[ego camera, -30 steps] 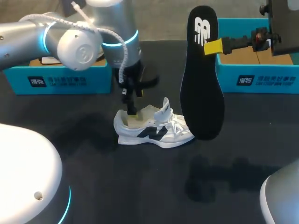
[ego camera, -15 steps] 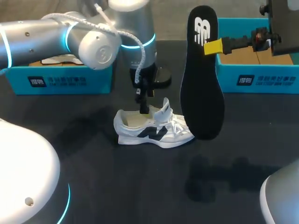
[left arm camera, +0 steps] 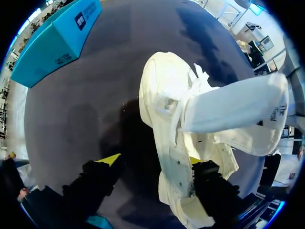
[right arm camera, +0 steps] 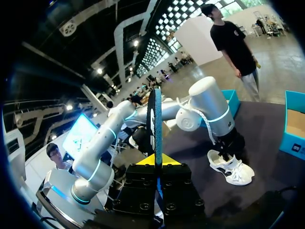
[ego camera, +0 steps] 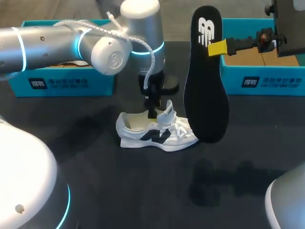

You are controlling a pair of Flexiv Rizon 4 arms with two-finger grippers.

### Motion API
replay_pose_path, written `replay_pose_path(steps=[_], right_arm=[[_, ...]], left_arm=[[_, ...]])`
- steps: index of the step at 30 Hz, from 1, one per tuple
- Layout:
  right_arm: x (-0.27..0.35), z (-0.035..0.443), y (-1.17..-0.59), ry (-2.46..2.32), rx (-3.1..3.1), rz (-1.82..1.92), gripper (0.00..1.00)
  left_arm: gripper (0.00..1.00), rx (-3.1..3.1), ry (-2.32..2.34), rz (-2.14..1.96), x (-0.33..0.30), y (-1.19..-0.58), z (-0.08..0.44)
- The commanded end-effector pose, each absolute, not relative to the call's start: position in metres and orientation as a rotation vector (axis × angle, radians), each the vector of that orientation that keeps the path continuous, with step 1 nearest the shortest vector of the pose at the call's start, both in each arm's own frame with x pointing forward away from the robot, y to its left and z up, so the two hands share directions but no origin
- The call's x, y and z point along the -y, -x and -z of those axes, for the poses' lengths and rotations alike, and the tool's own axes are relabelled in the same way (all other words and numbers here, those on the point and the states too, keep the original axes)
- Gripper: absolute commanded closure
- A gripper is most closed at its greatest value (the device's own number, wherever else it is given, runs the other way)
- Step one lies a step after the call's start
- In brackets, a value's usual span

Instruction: Take the shoe out of the shoebox, open the shoe tongue, remove and reinsert the insole, then place the shoe into the shoebox

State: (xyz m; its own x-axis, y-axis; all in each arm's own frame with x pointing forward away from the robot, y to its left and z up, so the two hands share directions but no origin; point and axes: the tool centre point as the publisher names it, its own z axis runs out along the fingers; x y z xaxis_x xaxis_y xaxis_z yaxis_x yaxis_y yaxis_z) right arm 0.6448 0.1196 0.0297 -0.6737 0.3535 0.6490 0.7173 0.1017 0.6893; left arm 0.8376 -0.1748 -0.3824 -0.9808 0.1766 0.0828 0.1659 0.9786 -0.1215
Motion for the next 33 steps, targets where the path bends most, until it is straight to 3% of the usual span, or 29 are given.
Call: replay_pose_path(steps=[1,2,11,33], right_arm=[[-0.123,-0.030,-0.648,1.055,2.067,1.589,1.00],[-0.123,-0.030,-0.648,1.055,2.067,1.589,1.00],[-0.123,-0.030,-0.648,1.055,2.067,1.589,1.00],[-0.123,-0.030,-0.648,1.055,2.067,1.589,1.00]], left_arm=[[0.93,3.028,0.269,-0.194,0.174,-0.835,0.386],[1.00,3.027,0.269,-0.195,0.173,-0.834,0.386],[1.00,3.012,0.346,-0.217,0.171,-0.825,0.380],[1.00,2.260,1.503,0.021,0.171,-0.818,0.331]])
